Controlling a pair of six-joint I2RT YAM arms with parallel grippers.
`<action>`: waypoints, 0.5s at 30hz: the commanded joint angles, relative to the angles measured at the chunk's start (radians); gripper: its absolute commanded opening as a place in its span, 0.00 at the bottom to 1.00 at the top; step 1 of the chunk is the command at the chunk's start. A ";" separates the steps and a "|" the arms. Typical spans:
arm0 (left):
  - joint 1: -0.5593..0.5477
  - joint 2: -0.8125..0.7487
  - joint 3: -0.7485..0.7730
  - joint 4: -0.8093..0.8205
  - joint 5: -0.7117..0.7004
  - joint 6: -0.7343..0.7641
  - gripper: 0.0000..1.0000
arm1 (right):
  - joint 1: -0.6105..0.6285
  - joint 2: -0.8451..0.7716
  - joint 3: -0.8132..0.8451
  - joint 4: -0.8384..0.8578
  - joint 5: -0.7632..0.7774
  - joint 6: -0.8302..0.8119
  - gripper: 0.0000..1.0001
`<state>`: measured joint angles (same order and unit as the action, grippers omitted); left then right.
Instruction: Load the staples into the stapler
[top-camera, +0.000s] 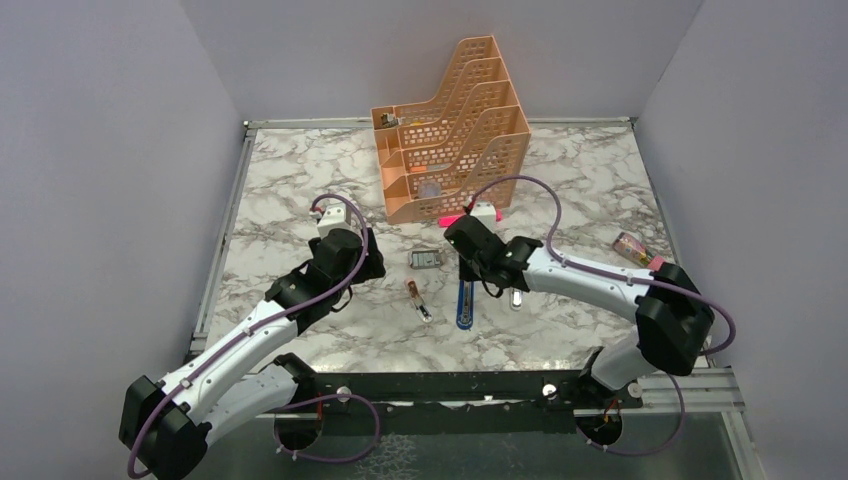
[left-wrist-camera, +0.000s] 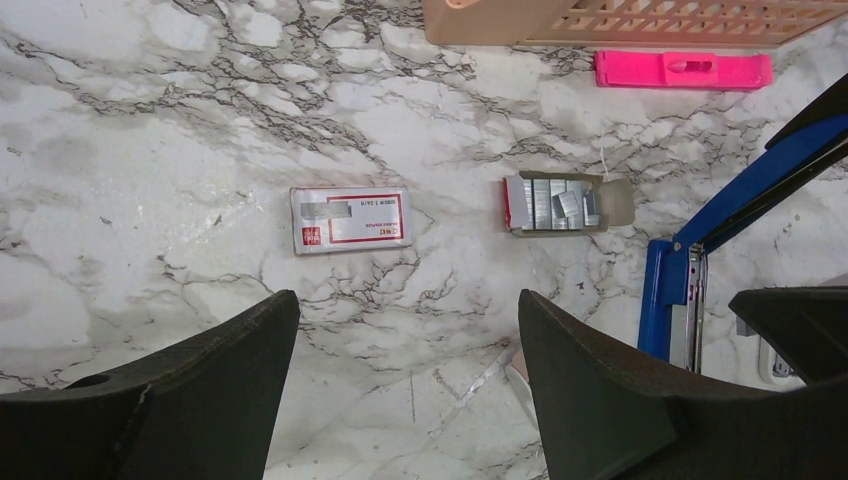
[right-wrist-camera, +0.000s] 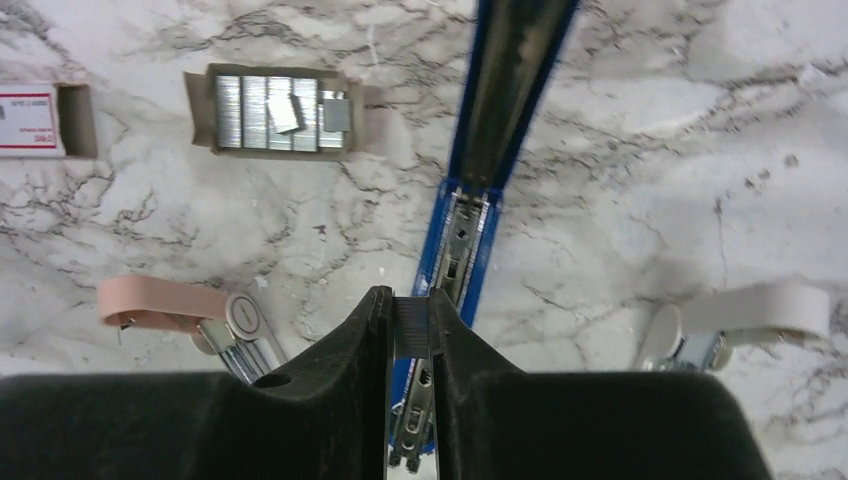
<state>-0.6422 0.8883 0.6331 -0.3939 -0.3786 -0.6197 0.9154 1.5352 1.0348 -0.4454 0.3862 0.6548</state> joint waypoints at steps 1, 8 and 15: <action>0.006 -0.013 0.003 0.030 0.027 0.012 0.81 | 0.005 -0.067 -0.055 -0.061 0.127 0.192 0.21; 0.006 -0.062 -0.027 0.048 0.058 0.000 0.81 | 0.005 -0.094 -0.094 -0.070 0.162 0.357 0.20; 0.006 -0.065 -0.032 0.061 0.083 0.001 0.81 | 0.020 -0.065 -0.082 -0.072 0.161 0.400 0.20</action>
<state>-0.6422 0.8330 0.6056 -0.3660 -0.3347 -0.6201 0.9176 1.4693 0.9466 -0.4995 0.4946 0.9855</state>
